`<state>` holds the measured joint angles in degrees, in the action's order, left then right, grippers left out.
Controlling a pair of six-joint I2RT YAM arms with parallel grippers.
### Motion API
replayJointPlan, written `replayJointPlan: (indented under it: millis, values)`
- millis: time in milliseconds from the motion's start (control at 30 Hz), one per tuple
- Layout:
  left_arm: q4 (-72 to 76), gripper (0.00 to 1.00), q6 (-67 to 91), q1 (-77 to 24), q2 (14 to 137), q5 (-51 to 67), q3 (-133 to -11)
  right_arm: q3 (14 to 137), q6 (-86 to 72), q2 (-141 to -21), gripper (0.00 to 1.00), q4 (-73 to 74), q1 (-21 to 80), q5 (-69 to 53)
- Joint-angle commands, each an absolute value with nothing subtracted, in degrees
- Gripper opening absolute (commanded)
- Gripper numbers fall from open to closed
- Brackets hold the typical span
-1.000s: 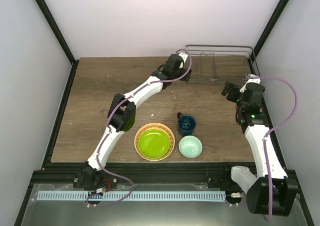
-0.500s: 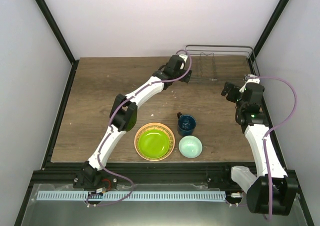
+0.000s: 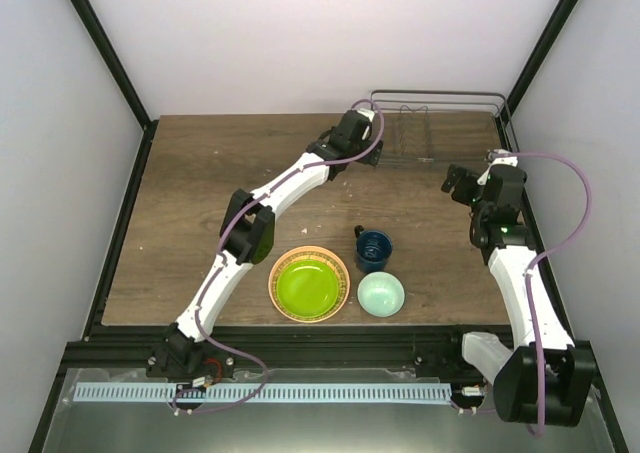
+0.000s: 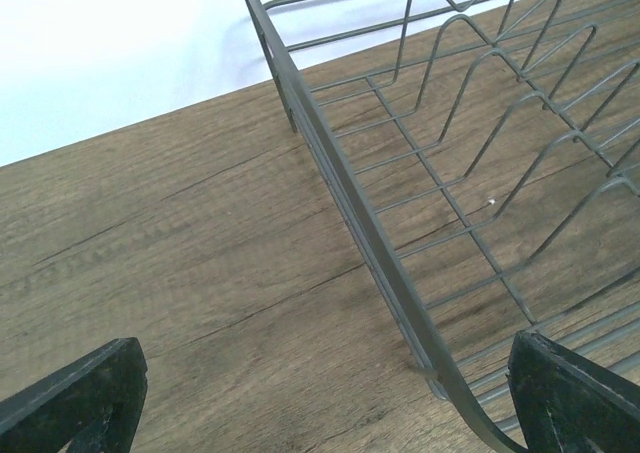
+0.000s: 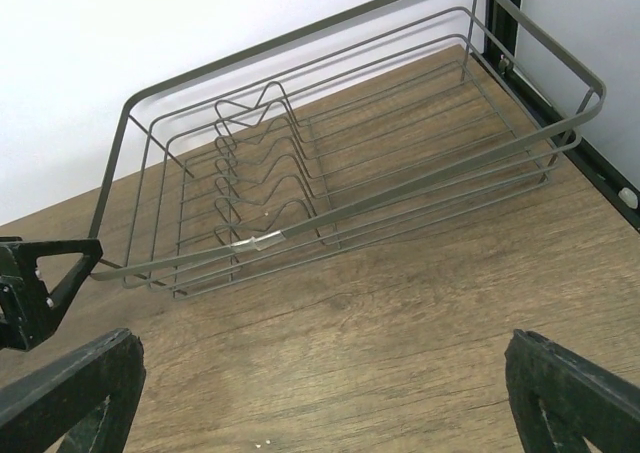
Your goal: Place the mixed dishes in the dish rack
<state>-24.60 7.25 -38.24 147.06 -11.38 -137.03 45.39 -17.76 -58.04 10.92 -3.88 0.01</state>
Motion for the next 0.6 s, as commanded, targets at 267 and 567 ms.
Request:
replayJointPlan:
  millis: [267,567]
  values:
    - [-31.70,1.00,6.04,-36.84,144.88,-17.00,-130.78,52.30,-16.34,-70.28,1.00,3.54,-3.25,6.84]
    - [-17.32,1.00,5.33,-36.91,133.10,-9.22,-116.30,67.86,-11.56,-88.82,1.00,0.01,-3.25,2.43]
